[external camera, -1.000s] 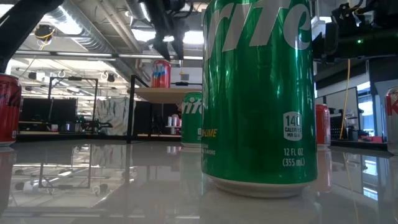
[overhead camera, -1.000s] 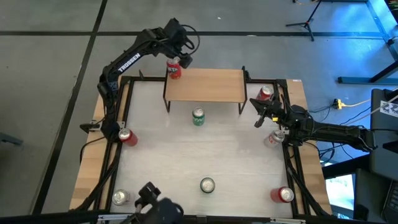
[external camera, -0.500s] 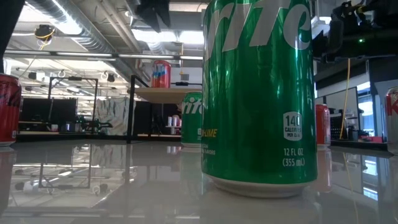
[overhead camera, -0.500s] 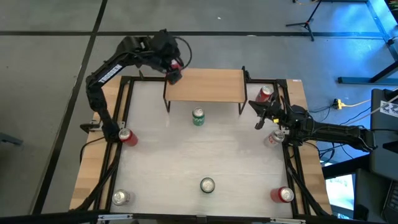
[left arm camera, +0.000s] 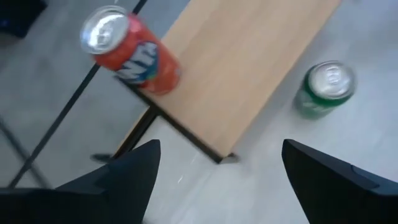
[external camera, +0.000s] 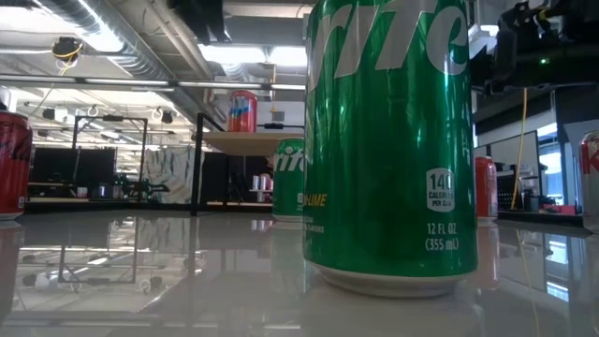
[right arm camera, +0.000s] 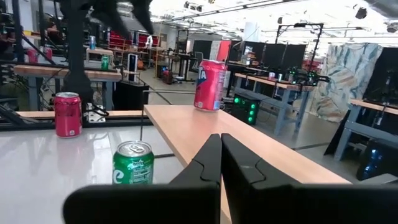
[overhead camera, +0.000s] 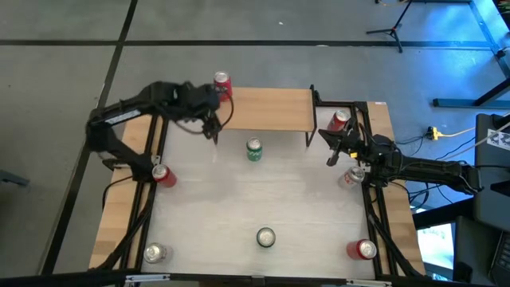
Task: Place canned beverage on shelf
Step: Put the red soda can aligned with the other red soda can on the shelf
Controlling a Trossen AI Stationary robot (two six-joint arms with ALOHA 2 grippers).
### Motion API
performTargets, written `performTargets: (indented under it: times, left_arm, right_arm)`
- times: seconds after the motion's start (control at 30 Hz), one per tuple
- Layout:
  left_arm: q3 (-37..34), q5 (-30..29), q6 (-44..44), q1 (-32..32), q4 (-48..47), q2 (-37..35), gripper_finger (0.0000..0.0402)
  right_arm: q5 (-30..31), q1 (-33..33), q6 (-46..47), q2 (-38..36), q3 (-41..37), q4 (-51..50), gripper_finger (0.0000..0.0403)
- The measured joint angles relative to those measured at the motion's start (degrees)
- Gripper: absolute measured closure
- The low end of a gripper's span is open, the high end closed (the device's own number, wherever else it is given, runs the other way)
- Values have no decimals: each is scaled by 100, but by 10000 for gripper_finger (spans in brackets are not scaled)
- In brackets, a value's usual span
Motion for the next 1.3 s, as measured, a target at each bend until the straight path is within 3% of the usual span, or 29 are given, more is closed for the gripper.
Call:
performTargets:
  times: [0.13, 0.33, 0.5, 0.7, 0.83, 0.97, 1.1, 1.3]
  left_arm:
    - [-1405, 31, 58, -281, 1374, -813, 74]
    - [-3461, 252, 750, -467, 4159, -1836, 74]
    - [-4883, 1462, 1697, -364, 6759, -2170, 74]
    - [-5776, 2336, 2496, -206, 8978, -2197, 74]
    - [-6116, 2436, 2786, -169, 9431, -2195, 74]
    - [-6134, 2393, 2925, -106, 9421, -2199, 74]
    - [-6134, 2393, 2930, -98, 9387, -2197, 74]
    - [-6131, 2467, 2901, -98, 9228, -2197, 74]
  right_arm:
    - [184, 0, -30, 104, 55, -133, 398]
    - [704, 0, 7, 420, 704, -1216, 398]
    - [1447, -2, 125, 822, 1357, -1915, 398]
    - [1865, -2, 151, 1228, 2320, -2845, 398]
    - [2170, 0, 147, 1544, 3055, -3497, 397]
    - [3008, -22, 148, 1915, 3836, -4371, 375]
    - [3451, -368, 198, 2290, 4693, -5445, 310]
    - [3048, -1491, 671, 3017, 5895, -7297, 188]
